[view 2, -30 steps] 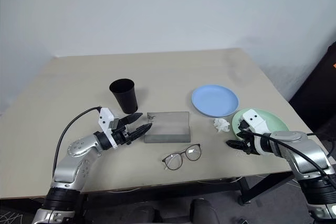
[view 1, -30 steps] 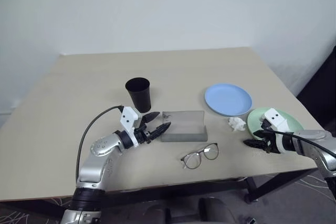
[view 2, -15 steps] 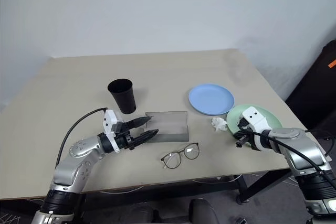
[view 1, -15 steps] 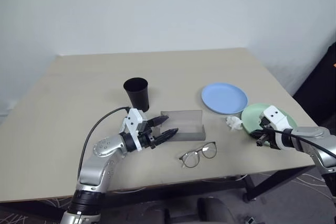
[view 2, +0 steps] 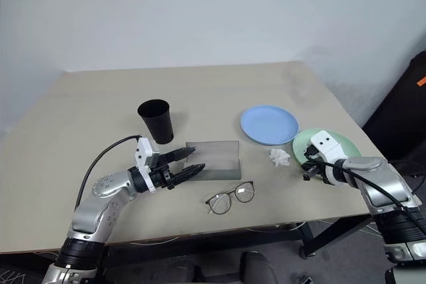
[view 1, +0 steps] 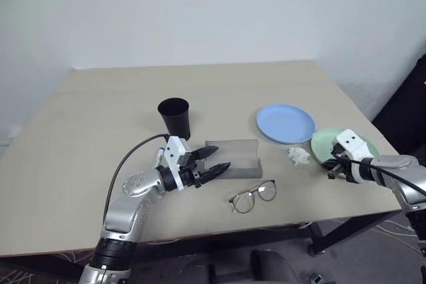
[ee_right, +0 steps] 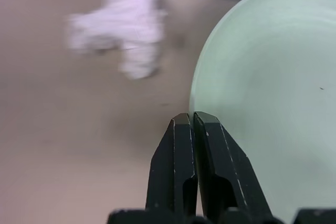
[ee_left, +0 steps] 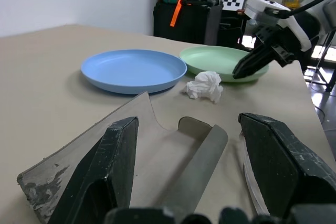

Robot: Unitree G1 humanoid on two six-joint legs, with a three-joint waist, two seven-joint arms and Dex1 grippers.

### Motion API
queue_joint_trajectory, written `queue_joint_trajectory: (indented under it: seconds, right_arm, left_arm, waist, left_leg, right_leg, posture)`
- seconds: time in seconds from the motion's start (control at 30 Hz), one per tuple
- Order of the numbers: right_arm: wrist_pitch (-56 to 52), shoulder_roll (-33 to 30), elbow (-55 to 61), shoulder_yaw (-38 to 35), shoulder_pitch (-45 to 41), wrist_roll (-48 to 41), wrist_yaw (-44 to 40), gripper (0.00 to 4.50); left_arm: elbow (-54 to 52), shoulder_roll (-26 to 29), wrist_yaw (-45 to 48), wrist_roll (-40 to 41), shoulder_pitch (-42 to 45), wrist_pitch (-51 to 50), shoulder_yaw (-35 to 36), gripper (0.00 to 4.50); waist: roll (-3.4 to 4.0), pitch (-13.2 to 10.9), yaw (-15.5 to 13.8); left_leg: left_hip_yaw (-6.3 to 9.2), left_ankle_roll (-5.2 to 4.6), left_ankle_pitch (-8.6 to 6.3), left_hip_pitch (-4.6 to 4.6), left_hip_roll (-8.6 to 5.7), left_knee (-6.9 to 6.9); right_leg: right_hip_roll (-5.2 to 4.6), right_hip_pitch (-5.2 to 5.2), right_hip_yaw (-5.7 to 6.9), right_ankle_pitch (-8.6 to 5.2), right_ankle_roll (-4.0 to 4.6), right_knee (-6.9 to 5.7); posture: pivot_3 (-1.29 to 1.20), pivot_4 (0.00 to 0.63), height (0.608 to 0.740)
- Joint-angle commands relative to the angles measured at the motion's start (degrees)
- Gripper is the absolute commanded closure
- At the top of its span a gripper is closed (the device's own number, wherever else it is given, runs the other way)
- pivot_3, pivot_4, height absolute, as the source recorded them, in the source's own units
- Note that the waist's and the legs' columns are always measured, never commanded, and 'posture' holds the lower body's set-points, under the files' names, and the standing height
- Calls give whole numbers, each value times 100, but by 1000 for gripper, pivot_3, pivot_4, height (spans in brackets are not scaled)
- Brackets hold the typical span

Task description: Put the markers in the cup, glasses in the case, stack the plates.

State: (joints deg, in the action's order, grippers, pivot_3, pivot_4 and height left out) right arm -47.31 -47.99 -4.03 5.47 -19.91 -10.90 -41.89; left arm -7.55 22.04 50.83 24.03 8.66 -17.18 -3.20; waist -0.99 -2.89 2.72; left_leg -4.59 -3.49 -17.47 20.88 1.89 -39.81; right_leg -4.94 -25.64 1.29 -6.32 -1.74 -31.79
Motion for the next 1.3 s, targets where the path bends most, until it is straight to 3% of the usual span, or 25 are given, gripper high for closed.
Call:
queue_joint_trajectory:
  seconds: [0.03, 0.23, 0.73, 0.97, 1.3]
  right_arm:
    - [70, -69, -164, -127, -278, 196, 126, 4473]
    - [330, -48, -536, -122, -598, 428, 213, 4473]
    - [3270, 341, -1823, 337, -1960, 815, -761, 4473]
    - [4775, 1099, -3704, 733, -2887, 1138, -1443, 4473]
    - [5583, 1738, -5480, 897, -3623, 1573, -1868, 4473]
  left_arm:
    - [-88, -40, 3, 51, 131, 97, -4, 1277]
    - [-109, -73, -7, 32, 126, 93, -24, 1277]
    - [130, -118, -68, -96, 295, 220, -54, 1277]
    - [121, -167, -71, -86, 427, 201, -100, 1277]
    - [-2, -179, -156, -89, 363, 189, -133, 1277]
  waist:
    - [2, 0, -2]
    - [10, 1, -1]
    - [20, 1, 7]
    - [24, 4, 12]
    - [32, 7, 7]
  left_leg:
    - [4, -1, -1, 1, -4, 2]
    - [19, -27, -10, 2, -41, 11]
    - [14, -39, -17, -7, -50, 11]
    - [10, -39, -16, -12, -50, 11]
    - [0, -37, -15, -11, -54, 10]
  right_leg:
    - [1, 0, 0, 0, 1, -1]
    - [11, -1, -2, 4, 6, -4]
    - [16, 6, -11, 4, 5, -3]
    - [23, 11, -15, 6, 7, -5]
    - [27, 14, -17, 9, 10, -16]
  posture:
    - [0, 0, 740]
    - [0, 0, 740]
    - [0, 0, 740]
    - [0, 0, 740]
    - [0, 0, 740]
